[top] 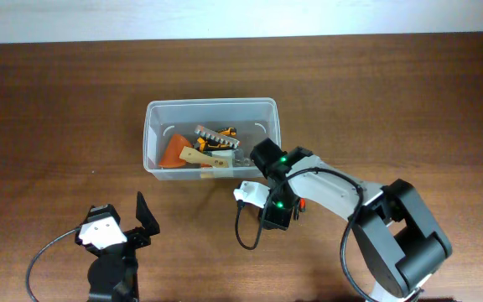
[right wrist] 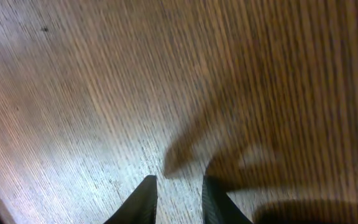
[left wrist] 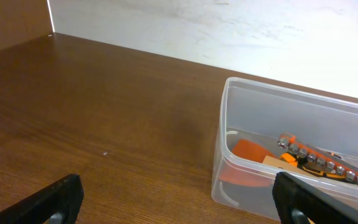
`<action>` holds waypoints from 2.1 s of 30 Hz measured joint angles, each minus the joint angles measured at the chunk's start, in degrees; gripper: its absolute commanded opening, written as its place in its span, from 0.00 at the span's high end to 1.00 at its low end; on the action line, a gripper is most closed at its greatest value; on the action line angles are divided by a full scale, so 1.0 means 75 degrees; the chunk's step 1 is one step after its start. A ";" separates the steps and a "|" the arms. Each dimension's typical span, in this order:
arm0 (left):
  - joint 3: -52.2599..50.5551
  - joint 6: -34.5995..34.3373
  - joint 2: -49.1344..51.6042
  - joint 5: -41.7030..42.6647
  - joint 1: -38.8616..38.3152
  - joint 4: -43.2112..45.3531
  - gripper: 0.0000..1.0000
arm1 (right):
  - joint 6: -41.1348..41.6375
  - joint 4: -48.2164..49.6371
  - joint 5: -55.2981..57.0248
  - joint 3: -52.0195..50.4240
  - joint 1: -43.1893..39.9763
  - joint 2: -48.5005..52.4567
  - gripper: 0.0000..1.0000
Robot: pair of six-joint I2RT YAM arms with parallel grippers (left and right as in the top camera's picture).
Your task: Pack container
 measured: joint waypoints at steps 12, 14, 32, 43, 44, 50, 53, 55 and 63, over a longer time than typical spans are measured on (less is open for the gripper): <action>0.0000 0.0000 0.0000 0.0000 0.0000 0.0000 0.01 | 0.0490 0.0015 0.0000 0.0000 -0.0679 0.0012 0.80; 0.0000 0.0000 0.0000 0.0000 0.0000 0.0000 0.01 | 0.0583 0.0000 -0.0003 0.0000 -0.0950 0.0015 0.80; 0.0000 0.0000 0.0000 0.0000 0.0000 -0.0003 0.01 | 0.0871 -0.0085 -0.0169 0.0000 -0.1856 0.0015 0.80; 0.0000 0.0000 0.0000 0.0000 0.0000 0.0000 0.01 | 0.1049 -0.0813 -0.0315 0.0242 -0.0367 -0.0440 0.38; 0.0000 0.0000 0.0000 0.0000 0.0000 0.0000 0.01 | 0.1174 -0.0938 -0.0329 0.0411 -0.0256 -0.0504 0.35; 0.0000 0.0000 0.0000 0.0000 0.0000 0.0000 0.01 | 0.1460 -0.1635 -0.0379 0.1716 -0.0082 -0.0624 0.62; 0.0000 0.0000 0.0000 0.0000 0.0000 0.0000 0.01 | 0.1530 -0.1670 -0.0376 0.2425 -0.0076 -0.0632 0.87; 0.0000 0.0000 0.0000 0.0000 0.0000 0.0000 0.01 | 0.1515 -0.1585 -0.0361 0.2911 -0.0076 -0.0635 0.96; 0.0000 0.0000 0.0000 0.0000 0.0000 0.0000 0.01 | 0.1644 -0.0970 -0.0361 0.3107 -0.0076 -0.0650 0.96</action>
